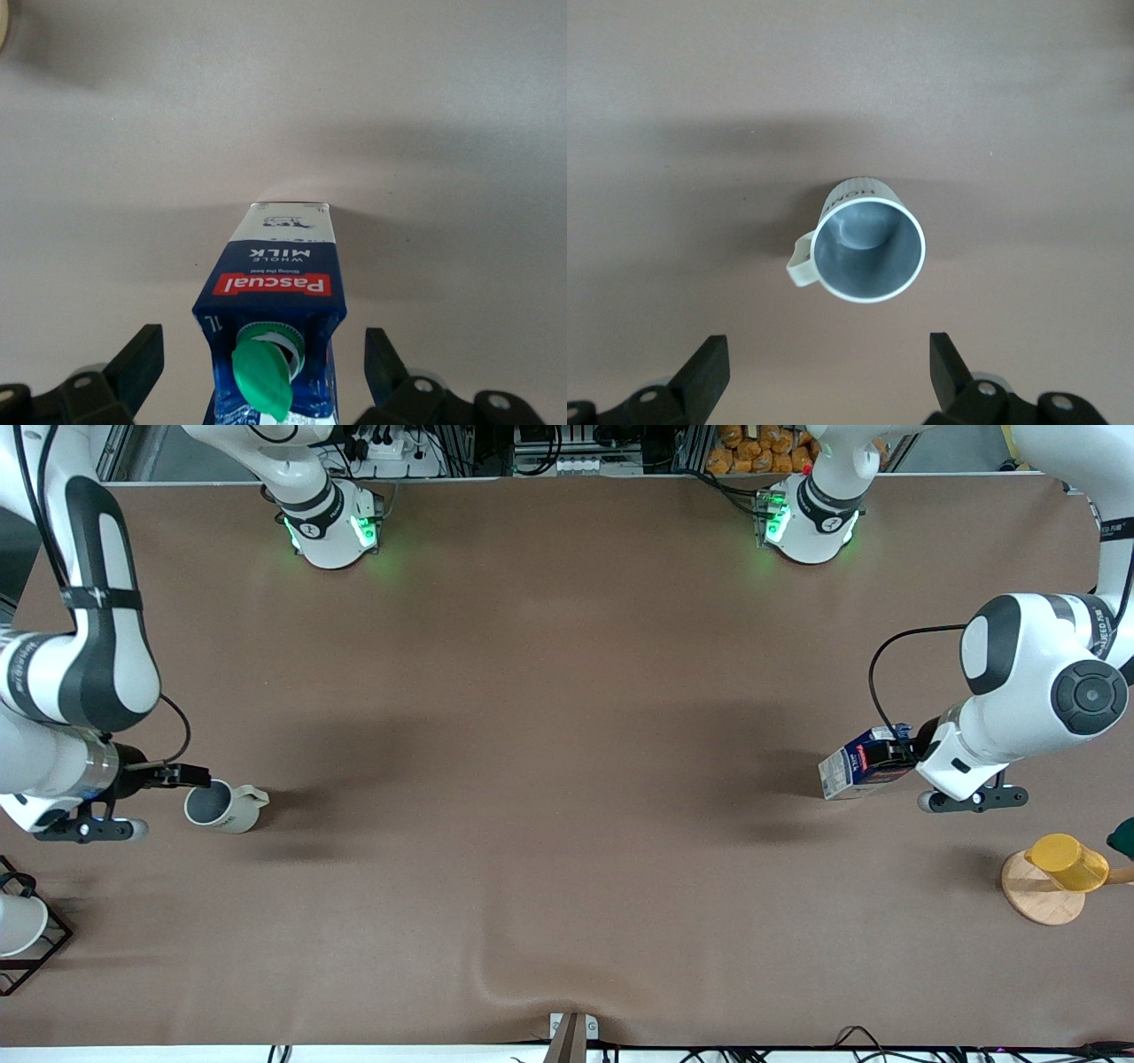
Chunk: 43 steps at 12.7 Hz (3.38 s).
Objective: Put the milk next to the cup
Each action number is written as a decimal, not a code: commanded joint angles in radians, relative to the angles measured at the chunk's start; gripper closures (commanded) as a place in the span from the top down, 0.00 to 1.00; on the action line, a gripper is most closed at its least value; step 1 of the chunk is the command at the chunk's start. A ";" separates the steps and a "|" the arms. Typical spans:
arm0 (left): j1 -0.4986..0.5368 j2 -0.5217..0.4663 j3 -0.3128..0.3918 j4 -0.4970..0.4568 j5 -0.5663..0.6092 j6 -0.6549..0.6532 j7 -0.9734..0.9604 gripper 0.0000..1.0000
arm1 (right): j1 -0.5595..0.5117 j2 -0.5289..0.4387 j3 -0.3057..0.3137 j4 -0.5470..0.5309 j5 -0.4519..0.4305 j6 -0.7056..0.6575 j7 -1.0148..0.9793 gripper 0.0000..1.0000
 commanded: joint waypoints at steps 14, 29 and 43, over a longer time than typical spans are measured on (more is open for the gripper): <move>0.006 0.021 -0.005 -0.015 -0.012 0.000 0.028 0.88 | 0.003 0.114 0.016 -0.113 0.037 0.252 0.090 1.00; 0.008 0.016 -0.005 -0.011 -0.023 -0.070 0.035 0.69 | 0.029 0.065 0.017 -0.104 0.053 0.271 0.190 0.00; -0.004 0.008 -0.047 0.080 -0.029 -0.098 0.020 0.38 | 0.497 0.039 0.071 0.245 0.102 -0.134 0.508 0.00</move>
